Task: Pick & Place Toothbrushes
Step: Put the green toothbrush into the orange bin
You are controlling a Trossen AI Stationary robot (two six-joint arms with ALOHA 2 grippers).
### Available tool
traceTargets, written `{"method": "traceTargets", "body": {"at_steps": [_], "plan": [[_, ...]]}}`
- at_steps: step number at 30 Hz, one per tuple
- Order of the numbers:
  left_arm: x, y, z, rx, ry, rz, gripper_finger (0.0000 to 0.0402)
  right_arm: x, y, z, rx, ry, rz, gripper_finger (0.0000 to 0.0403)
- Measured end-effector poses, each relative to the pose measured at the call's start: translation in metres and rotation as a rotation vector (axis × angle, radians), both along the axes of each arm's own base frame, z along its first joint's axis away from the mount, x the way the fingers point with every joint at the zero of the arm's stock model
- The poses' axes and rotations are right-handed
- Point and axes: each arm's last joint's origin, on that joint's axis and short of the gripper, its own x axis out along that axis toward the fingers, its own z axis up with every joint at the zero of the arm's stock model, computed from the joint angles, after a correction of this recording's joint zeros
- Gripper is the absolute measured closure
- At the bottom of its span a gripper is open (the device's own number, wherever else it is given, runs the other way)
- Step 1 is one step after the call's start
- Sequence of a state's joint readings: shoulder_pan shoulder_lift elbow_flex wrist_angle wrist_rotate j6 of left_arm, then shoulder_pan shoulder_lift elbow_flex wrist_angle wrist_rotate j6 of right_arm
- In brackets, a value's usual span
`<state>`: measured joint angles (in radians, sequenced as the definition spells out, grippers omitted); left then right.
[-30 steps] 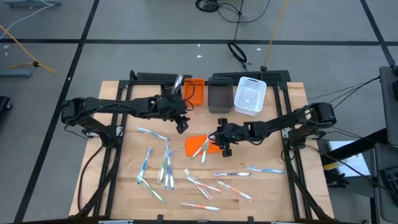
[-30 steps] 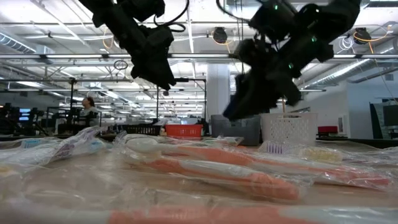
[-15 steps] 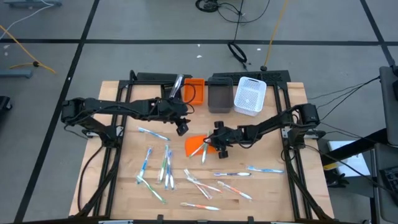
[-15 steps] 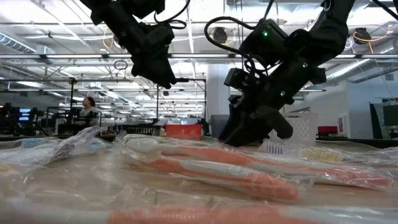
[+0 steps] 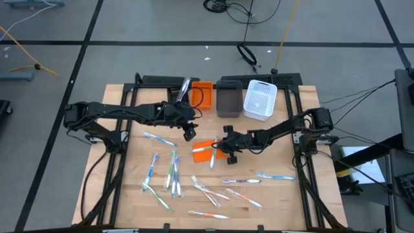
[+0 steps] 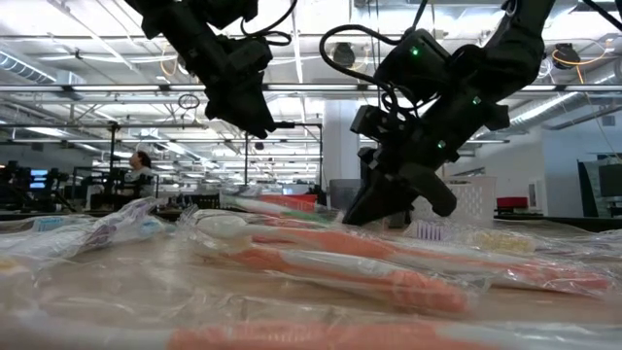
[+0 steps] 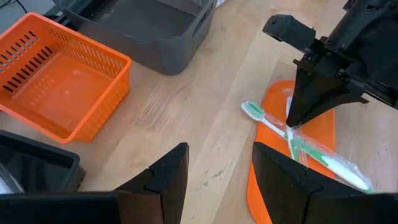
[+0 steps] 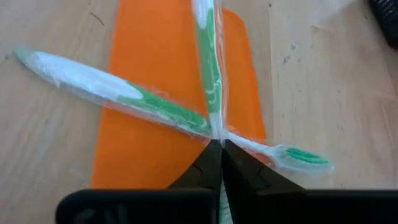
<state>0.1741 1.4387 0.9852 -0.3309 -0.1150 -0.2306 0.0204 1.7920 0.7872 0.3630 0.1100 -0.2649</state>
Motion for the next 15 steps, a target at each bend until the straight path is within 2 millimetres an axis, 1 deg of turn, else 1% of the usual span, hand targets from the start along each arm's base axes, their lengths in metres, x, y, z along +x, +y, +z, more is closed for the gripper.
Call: {"method": "traceTargets", "body": {"at_steps": [6,10,15], "plan": [[0.0,0.0,0.0,-0.001,-0.001,0.001,0.0225,-0.003,0.0,0.014,-0.002,-0.027,-0.019,0.0402],[0.001,0.0,0.001,0.0,-0.009,0.002,0.0225,-0.008,-0.001,0.033,-0.017,-0.056,-0.051,0.0403],[0.004,0.001,0.004,0.009,-0.062,0.001,0.0225,-0.018,-0.002,0.057,-0.012,-0.091,-0.091,0.0403]]}}
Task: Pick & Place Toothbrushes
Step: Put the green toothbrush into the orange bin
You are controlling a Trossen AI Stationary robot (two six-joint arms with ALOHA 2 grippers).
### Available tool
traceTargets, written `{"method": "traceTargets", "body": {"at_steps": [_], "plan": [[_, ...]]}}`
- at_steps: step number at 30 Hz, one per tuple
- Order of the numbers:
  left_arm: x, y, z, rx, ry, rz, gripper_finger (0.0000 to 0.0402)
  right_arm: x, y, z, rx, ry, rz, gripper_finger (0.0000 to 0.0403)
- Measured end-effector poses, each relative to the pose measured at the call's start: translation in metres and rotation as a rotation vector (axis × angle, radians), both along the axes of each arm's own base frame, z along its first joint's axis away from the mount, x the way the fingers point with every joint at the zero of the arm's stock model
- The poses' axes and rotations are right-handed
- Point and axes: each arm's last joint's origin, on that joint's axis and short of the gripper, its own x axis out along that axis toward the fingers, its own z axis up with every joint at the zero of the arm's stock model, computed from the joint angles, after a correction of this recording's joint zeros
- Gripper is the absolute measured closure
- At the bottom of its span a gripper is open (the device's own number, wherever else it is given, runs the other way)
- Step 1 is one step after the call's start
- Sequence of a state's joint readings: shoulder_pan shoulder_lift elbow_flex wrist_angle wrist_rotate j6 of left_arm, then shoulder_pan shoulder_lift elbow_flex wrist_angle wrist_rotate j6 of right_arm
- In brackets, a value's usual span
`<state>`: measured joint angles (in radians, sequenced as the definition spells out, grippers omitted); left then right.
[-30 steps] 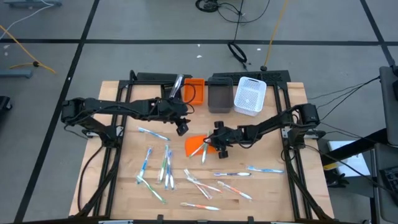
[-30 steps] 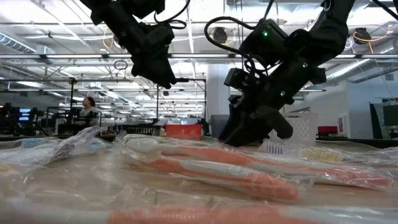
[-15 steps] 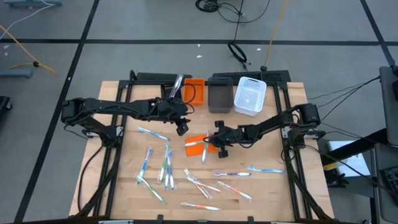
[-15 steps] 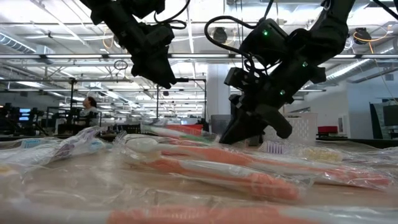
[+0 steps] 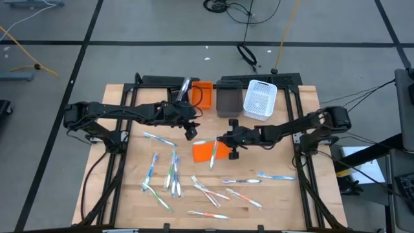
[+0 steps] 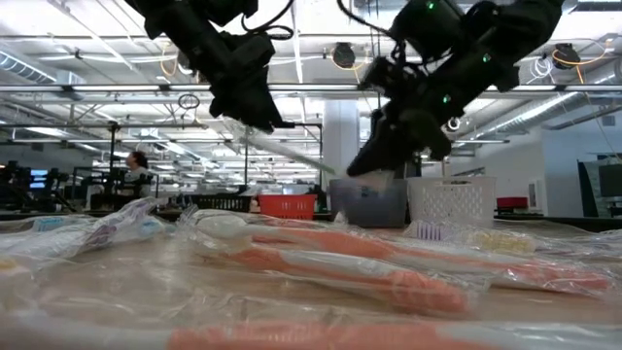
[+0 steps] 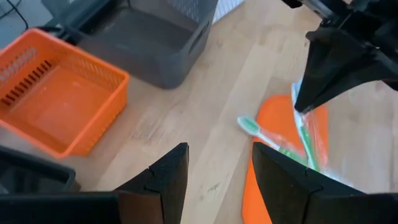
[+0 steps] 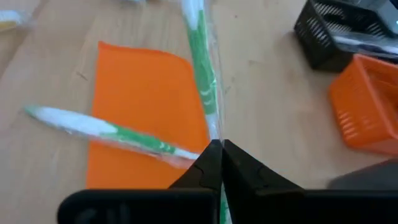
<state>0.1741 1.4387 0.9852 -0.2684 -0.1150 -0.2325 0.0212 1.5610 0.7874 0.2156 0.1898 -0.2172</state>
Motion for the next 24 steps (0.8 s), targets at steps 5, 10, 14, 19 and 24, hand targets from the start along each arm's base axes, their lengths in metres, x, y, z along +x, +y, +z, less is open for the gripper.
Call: {"method": "traceTargets", "body": {"at_steps": [5,10,14,19,24], "plan": [[0.003,0.001,0.004,0.014,-0.047,-0.005,0.0224,-0.012,-0.002,0.025,-0.016,-0.057,-0.068,0.0403],[0.006,0.001,0.008,0.036,-0.102,-0.015,0.0224,-0.022,-0.003,0.049,0.009,-0.141,-0.096,0.0403],[0.01,0.0,0.014,0.069,-0.159,-0.038,0.0224,-0.03,-0.006,0.066,0.037,-0.223,-0.147,0.0403],[0.016,-0.008,0.023,0.121,-0.254,-0.099,0.0225,-0.037,-0.012,0.08,0.056,-0.292,-0.18,0.0403],[0.018,-0.012,0.025,0.165,-0.27,-0.137,0.0225,-0.048,-0.018,0.091,0.028,-0.301,-0.188,0.0403]]}}
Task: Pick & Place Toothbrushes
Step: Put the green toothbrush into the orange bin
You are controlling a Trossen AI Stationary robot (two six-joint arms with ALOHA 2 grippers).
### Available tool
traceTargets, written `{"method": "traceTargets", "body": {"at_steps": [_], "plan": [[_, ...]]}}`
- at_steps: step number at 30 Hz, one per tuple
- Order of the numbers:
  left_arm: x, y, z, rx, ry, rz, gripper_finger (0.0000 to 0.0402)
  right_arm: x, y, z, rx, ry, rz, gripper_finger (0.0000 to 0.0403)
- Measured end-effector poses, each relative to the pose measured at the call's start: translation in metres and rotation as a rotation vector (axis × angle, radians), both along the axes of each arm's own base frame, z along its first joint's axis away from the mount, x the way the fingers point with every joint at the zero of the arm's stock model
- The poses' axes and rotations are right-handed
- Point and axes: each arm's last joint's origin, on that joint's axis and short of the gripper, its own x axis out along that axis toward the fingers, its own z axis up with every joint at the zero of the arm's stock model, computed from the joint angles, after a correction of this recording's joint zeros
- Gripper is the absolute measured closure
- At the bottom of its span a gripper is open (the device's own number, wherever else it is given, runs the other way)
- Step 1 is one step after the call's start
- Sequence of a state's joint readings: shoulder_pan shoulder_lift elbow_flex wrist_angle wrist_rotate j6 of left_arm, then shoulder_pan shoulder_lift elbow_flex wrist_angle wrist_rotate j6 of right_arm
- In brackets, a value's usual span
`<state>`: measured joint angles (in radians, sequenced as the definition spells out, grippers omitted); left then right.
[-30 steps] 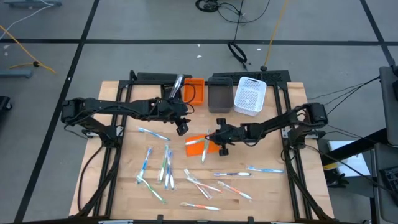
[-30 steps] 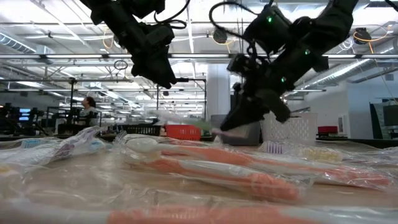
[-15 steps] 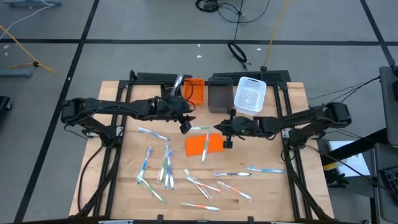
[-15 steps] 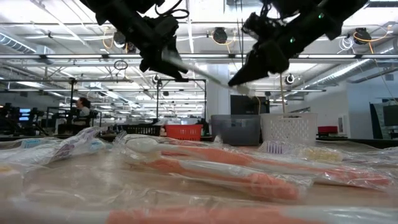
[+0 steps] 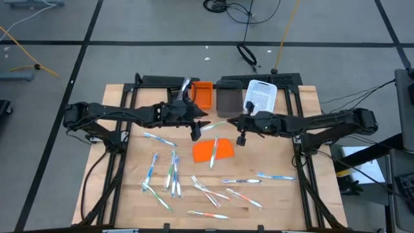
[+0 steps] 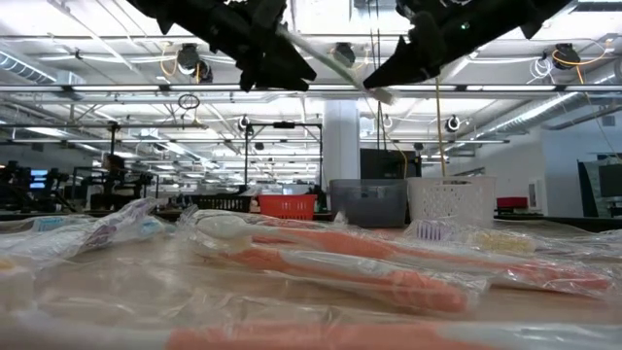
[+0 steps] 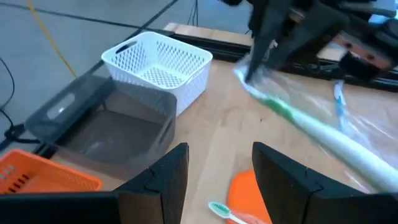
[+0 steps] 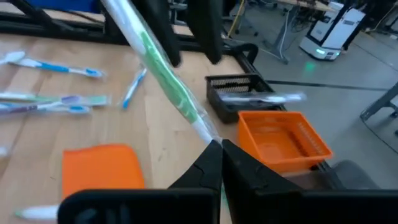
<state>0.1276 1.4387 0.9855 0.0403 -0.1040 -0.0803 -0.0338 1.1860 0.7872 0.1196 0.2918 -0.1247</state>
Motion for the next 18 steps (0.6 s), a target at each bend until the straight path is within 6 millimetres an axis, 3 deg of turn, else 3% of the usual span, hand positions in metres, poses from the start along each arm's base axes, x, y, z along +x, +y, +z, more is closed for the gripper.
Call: {"method": "traceTargets", "body": {"at_steps": [8,18], "plan": [[0.001,0.0,0.001,0.002,-0.015,-0.001,0.0224,-0.018,-0.005,0.016,0.025,-0.042,-0.036,0.0403],[0.008,-0.009,0.02,0.078,-0.206,-0.049,0.0225,-0.009,-0.009,0.02,0.073,-0.153,-0.057,0.0403]]}}
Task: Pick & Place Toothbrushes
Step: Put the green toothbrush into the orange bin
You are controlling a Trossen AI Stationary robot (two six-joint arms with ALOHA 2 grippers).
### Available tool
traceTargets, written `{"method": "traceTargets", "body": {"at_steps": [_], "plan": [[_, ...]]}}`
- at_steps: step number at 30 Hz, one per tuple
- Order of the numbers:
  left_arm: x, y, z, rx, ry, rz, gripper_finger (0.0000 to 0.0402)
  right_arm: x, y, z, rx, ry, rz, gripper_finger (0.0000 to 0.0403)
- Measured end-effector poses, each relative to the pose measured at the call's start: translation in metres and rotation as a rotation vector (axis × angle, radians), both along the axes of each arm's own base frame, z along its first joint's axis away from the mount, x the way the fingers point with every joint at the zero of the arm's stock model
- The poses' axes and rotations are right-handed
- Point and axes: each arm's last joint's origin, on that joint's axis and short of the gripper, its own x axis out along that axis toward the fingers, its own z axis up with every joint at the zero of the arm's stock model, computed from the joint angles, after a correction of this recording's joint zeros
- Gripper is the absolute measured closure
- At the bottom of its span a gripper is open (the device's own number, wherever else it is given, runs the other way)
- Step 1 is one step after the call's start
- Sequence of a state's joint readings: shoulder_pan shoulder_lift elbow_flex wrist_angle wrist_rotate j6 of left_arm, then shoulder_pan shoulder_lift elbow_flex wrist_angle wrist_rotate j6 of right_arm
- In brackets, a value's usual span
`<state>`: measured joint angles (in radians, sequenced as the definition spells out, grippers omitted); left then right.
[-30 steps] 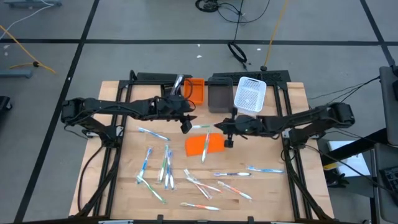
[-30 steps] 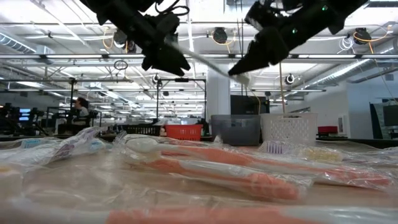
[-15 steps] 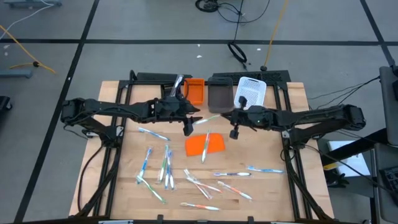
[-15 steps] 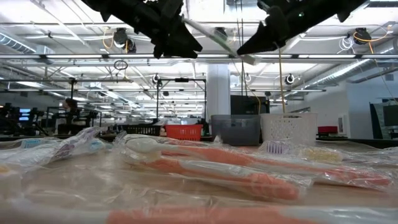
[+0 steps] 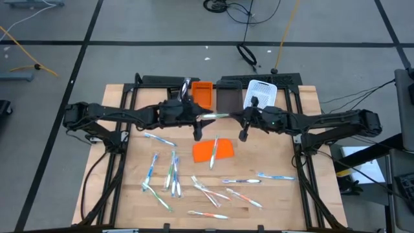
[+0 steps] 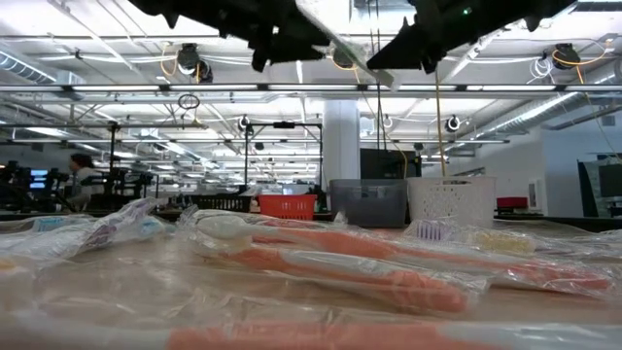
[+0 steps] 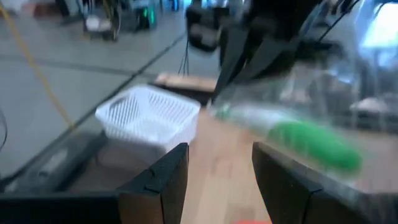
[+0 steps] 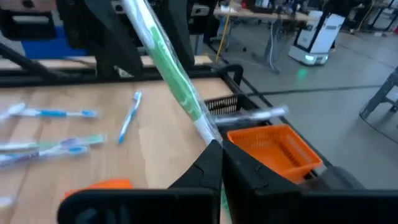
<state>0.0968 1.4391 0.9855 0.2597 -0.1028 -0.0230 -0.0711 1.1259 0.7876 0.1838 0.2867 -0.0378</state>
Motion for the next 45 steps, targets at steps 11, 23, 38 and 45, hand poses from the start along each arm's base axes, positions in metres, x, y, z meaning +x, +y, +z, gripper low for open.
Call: {"method": "traceTargets", "body": {"at_steps": [11,23,38,45], "plan": [[0.003,-0.009,0.016,0.068,-0.155,-0.031,0.0255,0.013,-0.001,-0.006,-0.001,-0.028,-0.002,0.0403],[0.002,-0.008,0.016,0.082,-0.148,-0.021,0.0389,0.013,-0.001,-0.002,-0.011,-0.068,0.002,0.0403],[0.002,-0.008,0.014,0.072,-0.129,-0.014,0.0396,0.013,-0.001,-0.003,-0.03,-0.048,0.007,0.0385],[0.001,-0.002,0.009,0.06,-0.081,0.018,0.0397,0.013,-0.002,-0.003,-0.037,-0.047,-0.002,0.0309]]}}
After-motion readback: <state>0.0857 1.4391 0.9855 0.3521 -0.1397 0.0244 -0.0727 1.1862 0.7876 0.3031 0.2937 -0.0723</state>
